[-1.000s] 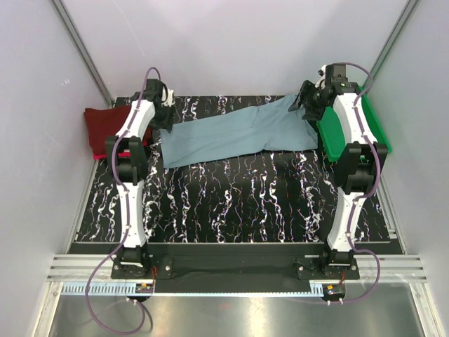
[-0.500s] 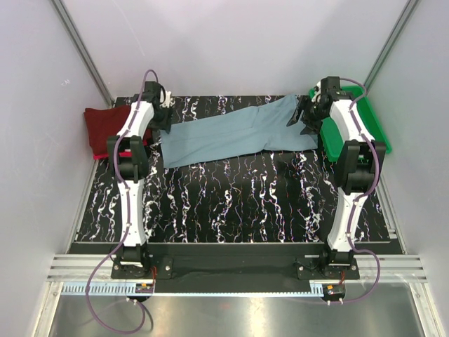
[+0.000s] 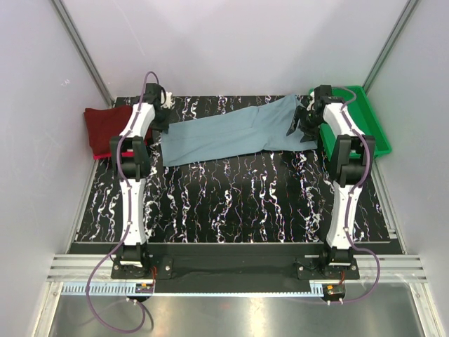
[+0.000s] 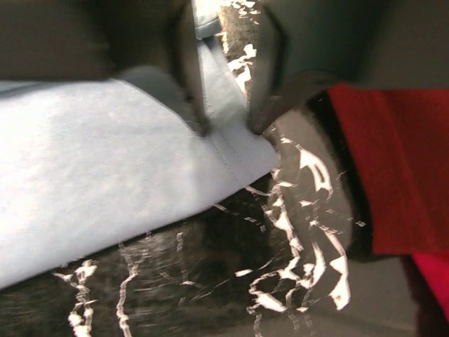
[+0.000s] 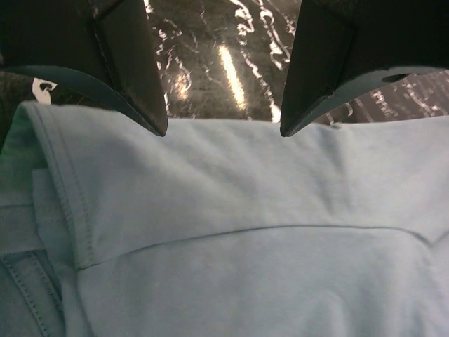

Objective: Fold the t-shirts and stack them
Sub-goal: Fold the tshirt

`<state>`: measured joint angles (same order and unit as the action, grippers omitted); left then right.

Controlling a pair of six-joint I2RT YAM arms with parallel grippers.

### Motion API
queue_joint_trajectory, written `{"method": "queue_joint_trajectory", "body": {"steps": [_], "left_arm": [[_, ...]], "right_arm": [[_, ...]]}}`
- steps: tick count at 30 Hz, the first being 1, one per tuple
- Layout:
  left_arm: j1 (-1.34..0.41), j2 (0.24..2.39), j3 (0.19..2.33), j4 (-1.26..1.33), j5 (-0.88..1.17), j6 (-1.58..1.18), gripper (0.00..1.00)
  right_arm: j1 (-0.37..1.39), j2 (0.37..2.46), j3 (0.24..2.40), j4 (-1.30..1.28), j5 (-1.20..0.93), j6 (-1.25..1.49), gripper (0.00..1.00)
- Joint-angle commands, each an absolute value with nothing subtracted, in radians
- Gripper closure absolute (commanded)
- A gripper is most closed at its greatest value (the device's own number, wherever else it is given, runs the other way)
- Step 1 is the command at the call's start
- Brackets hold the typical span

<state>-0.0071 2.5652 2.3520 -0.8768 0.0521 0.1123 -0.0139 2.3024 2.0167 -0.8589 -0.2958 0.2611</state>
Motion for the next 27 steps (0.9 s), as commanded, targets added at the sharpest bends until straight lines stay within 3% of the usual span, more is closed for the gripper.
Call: {"method": "queue_joint_trajectory", "body": {"steps": [1, 5, 20, 27], "left_arm": [[0.000, 2.588, 2.384, -0.853, 0.090, 0.118, 0.73], [0.000, 2.557, 2.336, -0.873, 0.114, 0.117, 1.00], [0.006, 2.142, 1.852, -1.002, 0.270, 0.052, 1.00], [-0.118, 1.936, 1.651, -1.029, 0.311, 0.029, 1.00]], "right_arm": [[-0.005, 2.324, 2.074, -0.850, -0.253, 0.225, 0.27], [0.025, 2.362, 2.111, -0.850, -0.238, 0.216, 0.27], [0.043, 2.605, 2.413, -0.865, -0.222, 0.199, 0.27], [0.044, 2.694, 2.574, -0.845, -0.253, 0.183, 0.27]]}}
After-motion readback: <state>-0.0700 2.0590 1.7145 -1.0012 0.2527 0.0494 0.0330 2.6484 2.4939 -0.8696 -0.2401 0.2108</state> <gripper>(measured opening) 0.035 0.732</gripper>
